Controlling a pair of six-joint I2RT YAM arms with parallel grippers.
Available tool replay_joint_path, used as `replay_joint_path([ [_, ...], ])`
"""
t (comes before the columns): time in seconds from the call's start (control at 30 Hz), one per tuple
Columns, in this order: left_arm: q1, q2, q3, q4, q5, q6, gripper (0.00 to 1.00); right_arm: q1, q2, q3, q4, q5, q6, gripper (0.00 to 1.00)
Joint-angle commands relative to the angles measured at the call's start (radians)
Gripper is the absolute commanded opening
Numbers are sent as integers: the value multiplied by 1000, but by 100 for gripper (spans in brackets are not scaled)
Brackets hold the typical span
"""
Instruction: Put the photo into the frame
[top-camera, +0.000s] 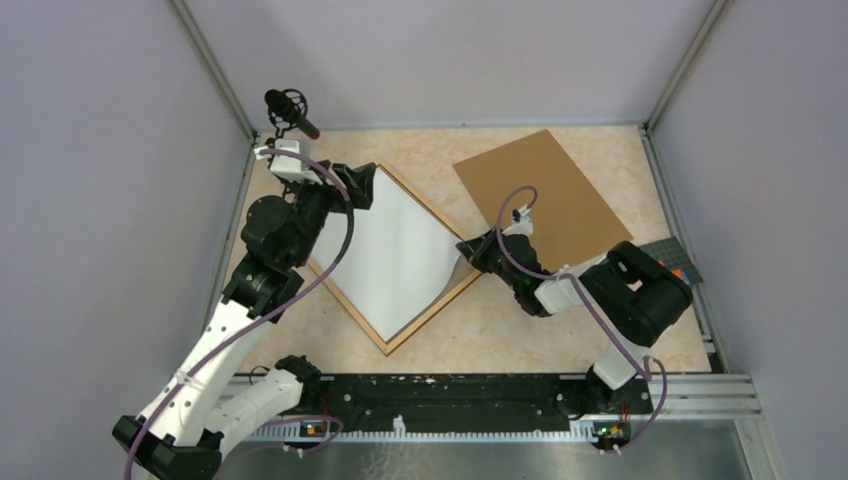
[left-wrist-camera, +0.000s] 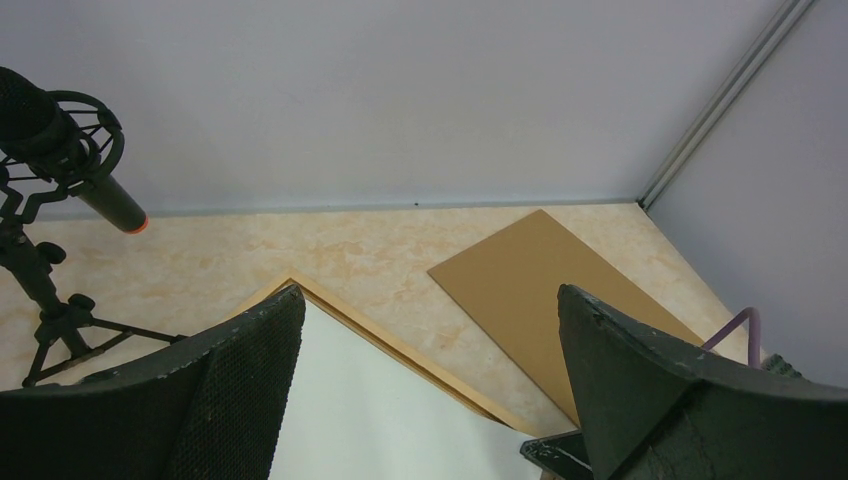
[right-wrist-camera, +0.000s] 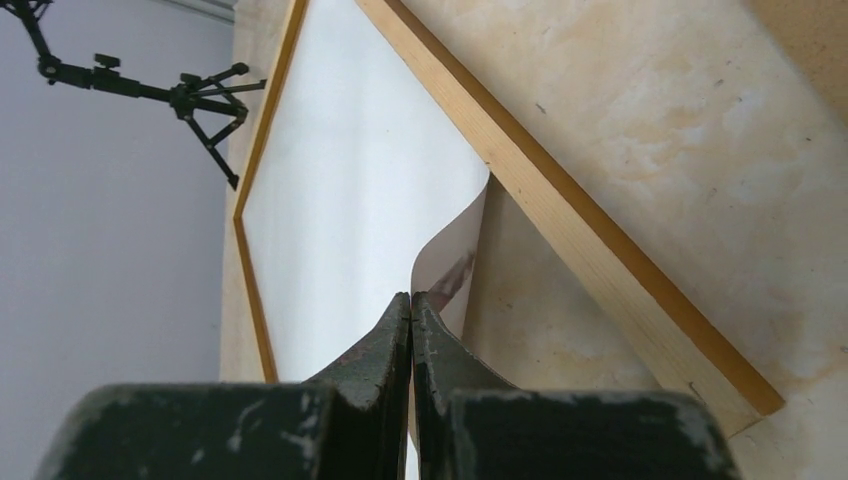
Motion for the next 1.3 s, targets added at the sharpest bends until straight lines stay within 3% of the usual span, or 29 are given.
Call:
replay_joint_path([
  [0.0,3,-1,-5,55,9,-9,99,26,-72,65,-164,89,-79,5],
  [0.17,4,0,-5,55,12,-10,99,41,-159,196,-561,189,-223,40],
  [0.27,2,3,-9,57,3,-5,99,40,-231,292,-805,221,-474,58],
  [0.37,2,6,-8,54,-3,-4,99,31,-343,358,-1099,392,-666,81],
  [0.5,2,-2,-8,58,37,-25,99,-17,-497,393,-1278,513,-911,97],
  [0.6,2,4,-10,58,49,-36,99,-105,-557,399,-1328,498,-976,98],
  [0.7,0,23,-22,66,61,-52,99,-190,-548,454,-1404,501,-908,99],
  [0.87,-22,131,-22,66,155,-118,99,-380,-460,519,-1378,132,-787,98],
  [0.93,-38,241,0,54,270,-141,99,-439,-409,507,-1281,-10,-808,97],
  [1.1,-65,595,191,-122,638,-227,99,-564,-224,650,-1221,-60,-780,96],
  [1.2,-88,751,246,-77,825,-362,99,-677,-136,694,-1177,-183,-701,95],
  [1.27,-133,824,249,15,862,-457,99,-739,-105,686,-1107,-256,-682,95],
])
